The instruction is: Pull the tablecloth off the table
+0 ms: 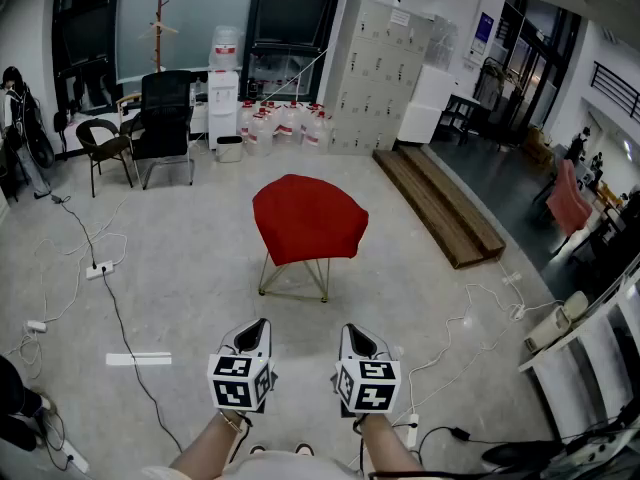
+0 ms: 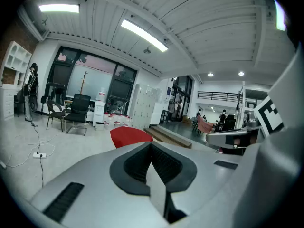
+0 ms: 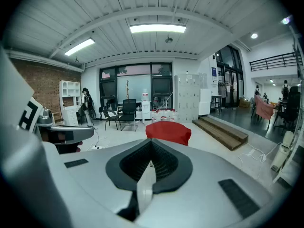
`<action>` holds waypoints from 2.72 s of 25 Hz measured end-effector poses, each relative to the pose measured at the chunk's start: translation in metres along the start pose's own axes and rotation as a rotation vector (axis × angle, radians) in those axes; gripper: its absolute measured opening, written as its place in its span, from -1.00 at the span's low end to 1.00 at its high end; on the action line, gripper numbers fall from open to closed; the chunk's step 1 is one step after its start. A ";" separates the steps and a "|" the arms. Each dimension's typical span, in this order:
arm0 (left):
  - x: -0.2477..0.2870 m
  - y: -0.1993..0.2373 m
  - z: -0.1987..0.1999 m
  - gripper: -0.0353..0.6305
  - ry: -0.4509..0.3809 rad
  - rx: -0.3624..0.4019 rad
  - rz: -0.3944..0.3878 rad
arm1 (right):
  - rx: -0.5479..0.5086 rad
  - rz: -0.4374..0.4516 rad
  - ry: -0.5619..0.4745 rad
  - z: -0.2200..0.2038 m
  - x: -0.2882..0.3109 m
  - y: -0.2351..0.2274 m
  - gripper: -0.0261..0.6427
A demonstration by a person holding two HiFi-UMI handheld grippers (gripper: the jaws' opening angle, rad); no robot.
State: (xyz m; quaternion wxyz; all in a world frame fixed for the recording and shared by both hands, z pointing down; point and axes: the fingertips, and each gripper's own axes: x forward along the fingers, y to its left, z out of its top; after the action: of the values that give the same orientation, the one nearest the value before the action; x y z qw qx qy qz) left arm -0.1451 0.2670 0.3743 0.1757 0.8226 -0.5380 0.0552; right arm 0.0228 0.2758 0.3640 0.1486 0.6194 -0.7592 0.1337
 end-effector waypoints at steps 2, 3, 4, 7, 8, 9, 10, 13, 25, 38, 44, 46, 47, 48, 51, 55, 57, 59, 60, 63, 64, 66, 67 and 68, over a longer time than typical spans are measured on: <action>-0.002 0.005 -0.002 -0.85 0.005 -0.006 0.004 | -0.001 0.001 0.006 -0.001 0.000 0.003 -0.85; -0.004 0.007 -0.003 -0.85 0.007 -0.008 0.006 | -0.001 0.000 0.008 -0.002 0.000 0.005 -0.85; -0.005 0.010 -0.004 -0.85 0.010 -0.010 0.008 | 0.001 -0.003 0.011 -0.003 0.000 0.007 -0.85; -0.011 0.018 -0.007 -0.85 0.016 -0.014 0.008 | 0.008 -0.014 0.014 -0.005 -0.002 0.013 -0.85; -0.012 0.020 -0.007 -0.85 0.017 -0.016 0.007 | 0.011 -0.017 0.013 -0.005 -0.002 0.015 -0.85; -0.013 0.023 -0.008 -0.85 0.018 -0.017 0.006 | 0.016 -0.019 0.009 -0.006 -0.002 0.017 -0.85; -0.014 0.024 -0.010 -0.85 0.020 -0.018 0.005 | 0.025 -0.019 0.005 -0.006 -0.003 0.019 -0.85; -0.015 0.027 -0.013 -0.85 0.027 -0.020 -0.005 | 0.052 -0.024 0.002 -0.008 -0.003 0.022 -0.85; -0.008 0.039 -0.024 -0.85 0.058 -0.023 -0.015 | 0.093 -0.065 0.037 -0.022 0.006 0.021 -0.85; 0.050 0.049 -0.014 -0.85 0.055 -0.043 0.006 | 0.124 -0.039 0.042 -0.005 0.062 -0.013 -0.85; 0.093 0.047 -0.006 -0.85 0.059 -0.041 0.012 | 0.164 -0.011 0.028 0.014 0.098 -0.038 -0.85; 0.107 0.048 0.000 -0.85 0.057 -0.038 0.019 | 0.160 -0.005 0.028 0.019 0.110 -0.047 -0.85; 0.114 0.048 0.004 -0.85 0.056 -0.035 0.023 | 0.160 -0.003 0.029 0.021 0.115 -0.051 -0.85; 0.120 0.048 0.007 -0.85 0.055 -0.032 0.026 | 0.160 -0.003 0.030 0.022 0.120 -0.056 -0.85; 0.137 0.046 0.018 -0.85 0.051 -0.018 0.035 | 0.167 -0.003 0.026 0.031 0.134 -0.073 -0.85; 0.160 0.044 0.026 -0.85 0.053 -0.006 0.057 | 0.175 0.007 0.020 0.041 0.152 -0.096 -0.85; 0.169 0.042 0.025 -0.85 0.059 -0.005 0.067 | 0.178 0.015 0.024 0.041 0.162 -0.105 -0.85; 0.177 0.040 0.024 -0.85 0.066 -0.011 0.076 | 0.181 0.028 0.029 0.042 0.171 -0.113 -0.85; 0.182 0.039 0.024 -0.85 0.068 -0.018 0.080 | 0.181 0.036 0.029 0.042 0.175 -0.117 -0.85; 0.194 0.039 0.026 -0.85 0.073 -0.033 0.093 | 0.189 0.058 0.028 0.045 0.189 -0.124 -0.85; 0.197 0.039 0.028 -0.85 0.074 -0.031 0.098 | 0.194 0.065 0.029 0.046 0.193 -0.126 -0.85; 0.204 0.039 0.031 -0.85 0.075 -0.022 0.107 | 0.204 0.079 0.033 0.045 0.202 -0.129 -0.85; 0.207 0.038 0.033 -0.85 0.075 -0.018 0.112 | 0.210 0.084 0.036 0.044 0.206 -0.132 -0.85; 0.210 0.037 0.033 -0.85 0.076 -0.013 0.116 | 0.216 0.088 0.039 0.042 0.210 -0.135 -0.85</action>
State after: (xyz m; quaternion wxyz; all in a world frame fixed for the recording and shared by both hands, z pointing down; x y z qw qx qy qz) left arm -0.0946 0.0602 0.4105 0.1978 0.7862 -0.5780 0.0928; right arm 0.1126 0.0436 0.4103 0.0897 0.5951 -0.7639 0.2331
